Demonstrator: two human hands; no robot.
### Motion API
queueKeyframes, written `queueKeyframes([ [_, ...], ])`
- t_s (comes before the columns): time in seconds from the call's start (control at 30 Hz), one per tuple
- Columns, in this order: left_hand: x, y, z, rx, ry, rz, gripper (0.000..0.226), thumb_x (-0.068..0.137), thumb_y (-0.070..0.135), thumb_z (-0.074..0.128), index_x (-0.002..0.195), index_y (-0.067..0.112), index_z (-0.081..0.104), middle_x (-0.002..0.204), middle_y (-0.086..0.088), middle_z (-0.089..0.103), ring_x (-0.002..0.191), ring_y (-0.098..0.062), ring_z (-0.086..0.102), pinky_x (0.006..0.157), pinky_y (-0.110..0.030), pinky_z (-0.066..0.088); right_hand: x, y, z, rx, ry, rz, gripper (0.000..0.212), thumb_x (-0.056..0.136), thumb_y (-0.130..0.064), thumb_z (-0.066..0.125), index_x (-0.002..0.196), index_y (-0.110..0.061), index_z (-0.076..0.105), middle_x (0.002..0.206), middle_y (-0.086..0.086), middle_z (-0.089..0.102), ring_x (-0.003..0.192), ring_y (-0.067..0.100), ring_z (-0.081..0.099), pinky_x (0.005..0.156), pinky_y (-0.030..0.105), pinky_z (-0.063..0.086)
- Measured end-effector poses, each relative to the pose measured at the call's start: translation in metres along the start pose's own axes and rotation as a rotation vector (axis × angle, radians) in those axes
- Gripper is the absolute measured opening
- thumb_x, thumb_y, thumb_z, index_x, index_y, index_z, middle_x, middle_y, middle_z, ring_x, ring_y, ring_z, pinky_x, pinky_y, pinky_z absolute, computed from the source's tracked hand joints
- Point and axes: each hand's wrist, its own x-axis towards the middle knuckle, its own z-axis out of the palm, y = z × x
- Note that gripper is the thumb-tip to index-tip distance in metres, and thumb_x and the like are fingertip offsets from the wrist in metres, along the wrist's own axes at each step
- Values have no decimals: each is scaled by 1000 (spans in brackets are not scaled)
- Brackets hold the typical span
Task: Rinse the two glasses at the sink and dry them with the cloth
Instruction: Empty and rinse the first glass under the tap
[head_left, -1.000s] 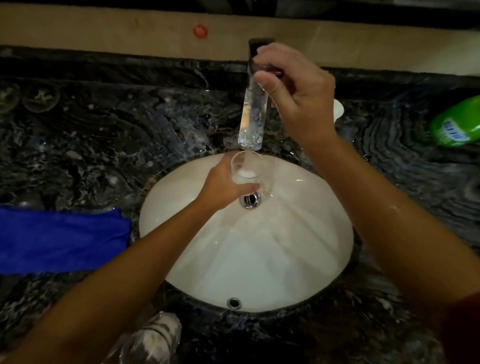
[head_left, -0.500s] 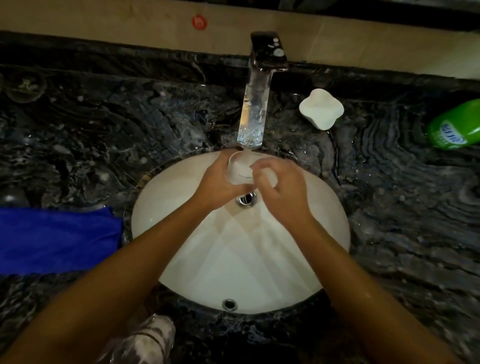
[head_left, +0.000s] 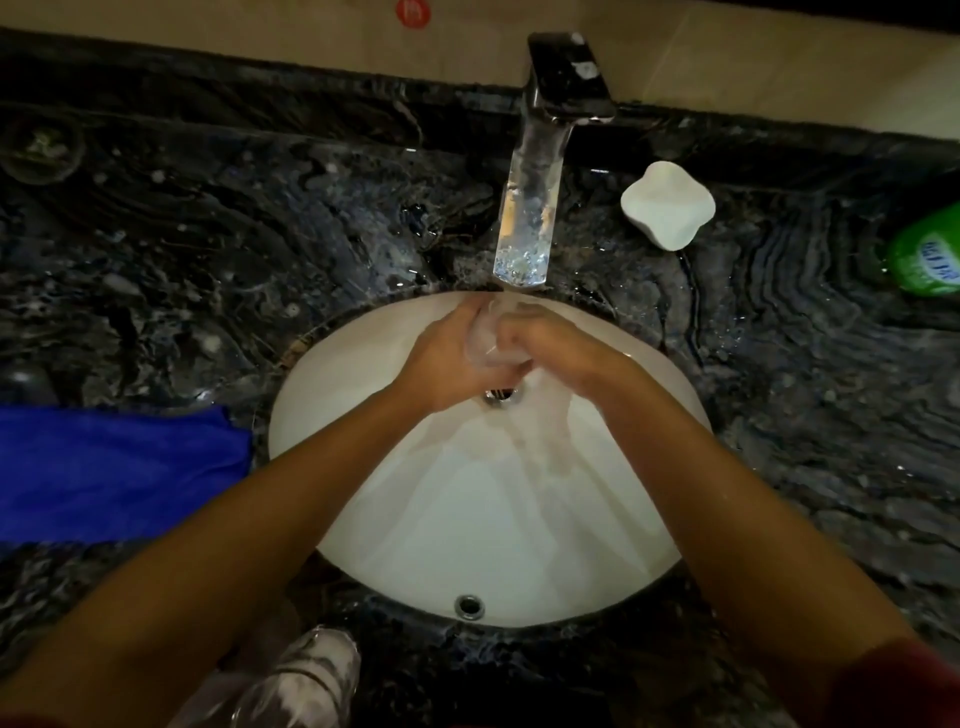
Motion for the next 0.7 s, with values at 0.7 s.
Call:
queueKeyframes([
  [0.7, 8, 11, -9, -197, -171, -128, 52, 77, 15, 90, 115, 32, 58, 97, 5, 71, 76, -11, 71, 50, -31, 58, 11, 2, -2, -109, -56, 22, 28, 104, -41, 54, 102, -19, 71, 98, -2, 70, 94, 13, 63, 76, 15, 49],
])
